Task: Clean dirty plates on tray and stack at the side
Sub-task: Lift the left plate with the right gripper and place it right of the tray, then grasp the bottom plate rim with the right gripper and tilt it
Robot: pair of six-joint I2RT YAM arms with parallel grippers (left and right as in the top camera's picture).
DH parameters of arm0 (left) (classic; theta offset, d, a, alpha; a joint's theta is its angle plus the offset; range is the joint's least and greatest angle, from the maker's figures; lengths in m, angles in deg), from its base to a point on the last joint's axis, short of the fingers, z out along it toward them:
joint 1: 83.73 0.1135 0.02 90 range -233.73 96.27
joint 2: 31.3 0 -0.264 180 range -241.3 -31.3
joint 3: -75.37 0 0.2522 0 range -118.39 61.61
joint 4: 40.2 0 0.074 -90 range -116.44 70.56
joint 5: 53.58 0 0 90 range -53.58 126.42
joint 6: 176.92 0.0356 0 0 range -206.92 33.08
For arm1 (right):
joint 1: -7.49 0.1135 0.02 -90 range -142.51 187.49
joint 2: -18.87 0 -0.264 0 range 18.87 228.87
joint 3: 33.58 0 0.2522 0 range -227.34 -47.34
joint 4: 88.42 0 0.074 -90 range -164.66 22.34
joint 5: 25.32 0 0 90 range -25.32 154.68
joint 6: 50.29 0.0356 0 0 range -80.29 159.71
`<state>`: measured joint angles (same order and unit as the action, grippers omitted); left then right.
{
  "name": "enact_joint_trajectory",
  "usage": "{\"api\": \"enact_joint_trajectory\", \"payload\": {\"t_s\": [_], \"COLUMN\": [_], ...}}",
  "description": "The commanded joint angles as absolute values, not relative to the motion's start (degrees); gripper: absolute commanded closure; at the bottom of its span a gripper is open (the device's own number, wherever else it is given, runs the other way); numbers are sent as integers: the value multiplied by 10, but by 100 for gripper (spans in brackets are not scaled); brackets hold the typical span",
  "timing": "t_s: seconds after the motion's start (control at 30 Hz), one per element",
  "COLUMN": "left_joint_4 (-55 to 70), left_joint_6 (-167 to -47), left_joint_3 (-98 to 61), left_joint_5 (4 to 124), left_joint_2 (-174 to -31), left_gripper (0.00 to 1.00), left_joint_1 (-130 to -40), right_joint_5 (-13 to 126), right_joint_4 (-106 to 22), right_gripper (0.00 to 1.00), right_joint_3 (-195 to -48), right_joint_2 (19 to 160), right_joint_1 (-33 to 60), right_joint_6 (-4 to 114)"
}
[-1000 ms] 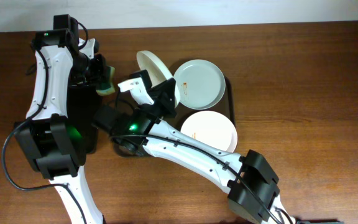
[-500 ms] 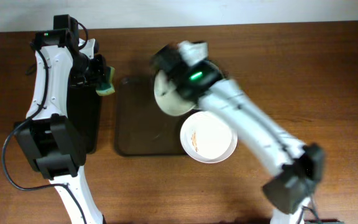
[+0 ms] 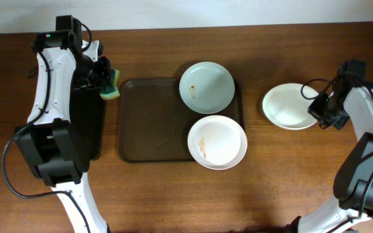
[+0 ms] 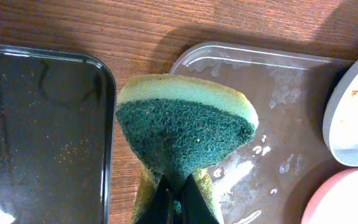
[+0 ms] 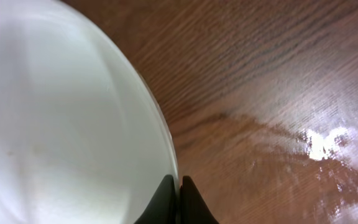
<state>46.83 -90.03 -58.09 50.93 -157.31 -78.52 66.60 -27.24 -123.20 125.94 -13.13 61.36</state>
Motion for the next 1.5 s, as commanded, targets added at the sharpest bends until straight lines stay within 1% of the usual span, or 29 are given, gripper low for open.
{"api": "enact_joint_trajectory", "payload": {"t_s": [0.0,0.03,0.07,0.13,0.17,0.2,0.23,0.27,0.3,0.33,0.37,0.43,0.5,0.57,0.67,0.77,0.83,0.93,0.97,1.0,1.03,1.1,1.17,1.27,1.33,1.37,1.47], "left_joint_4": [468,465,465,465,465,465,465,465,465,465,465,465,465,465,463,459,458,458,458,458,459,458,456,451,452,451,447], "left_joint_6": [-908,-908,-908,-908,-908,-908,-908,-908,-908,-908,-908,-908,-908,-908,-908,-908,-908,-908,-908,-908,-908,-908,-908,-908,-908,-908,-908], "left_joint_3": [-591,-591,-591,-591,-591,-591,-591,-591,-591,-591,-591,-591,-591,-591,-591,-591,-591,-591,-591,-591,-591,-591,-591,-591,-591,-591,-591], "left_joint_5": [511,512,512,511,511,511,512,512,512,511,511,512,512,512,511,509,505,505,505,505,505,505,505,505,505,505,505], "left_joint_2": [-1570,-1570,-1570,-1570,-1570,-1570,-1570,-1570,-1570,-1570,-1570,-1570,-1570,-1570,-1570,-1570,-1570,-1570,-1570,-1570,-1570,-1570,-1570,-1570,-1570,-1570,-1570], "left_gripper": [99,99,99,99,99,99,99,99,99,99,99,99,99,99,99,99,99,99,99,99,99,99,99,99,99,99,99], "left_joint_1": [-787,-787,-787,-787,-787,-787,-787,-787,-787,-787,-787,-787,-787,-789,-802,-812,-813,-813,-813,-813,-813,-813,-813,-813,-813,-813,-813], "right_joint_5": [673,653,633,599,576,559,551,552,549,548,548,548,548,548,552,608,609,611,611,608,604,591,586,587,587,589,592], "right_joint_4": [-297,-288,-265,-181,-159,-149,-138,-119,-89,-76,-79,-86,-124,-161,-227,-221,-220,-216,-216,-216,-215,-211,-207,-207,-215,-236,-388], "right_gripper": [84,59,56,56,55,50,39,30,30,33,36,37,41,47,57,57,58,64,68,74,87,96,96,96,96,96,96], "right_joint_3": [-1203,-1207,-1223,-1293,-1321,-1336,-1341,-1341,-1338,-1311,-1291,-1259,-1206,-1171,-1124,-1105,-1105,-1105,-1105,-1105,-1105,-1105,-1107,-1151,-1186,-1202,-1209], "right_joint_2": [1254,1252,1251,1227,1200,1176,1145,1128,1126,1133,1136,1144,1157,1160,1161,1161,1161,1182,1196,1205,1210,1210,1210,1210,1210,1210,1234], "right_joint_1": [-135,-135,-135,-131,-118,-101,-71,-40,-3,54,83,117,169,198,224,228,228,229,229,229,229,232,259,348,389,403,420], "right_joint_6": [611,611,611,609,593,590,590,597,618,655,681,717,752,772,795,807,807,807,807,807,807,804,804,805,807,819,893]}}
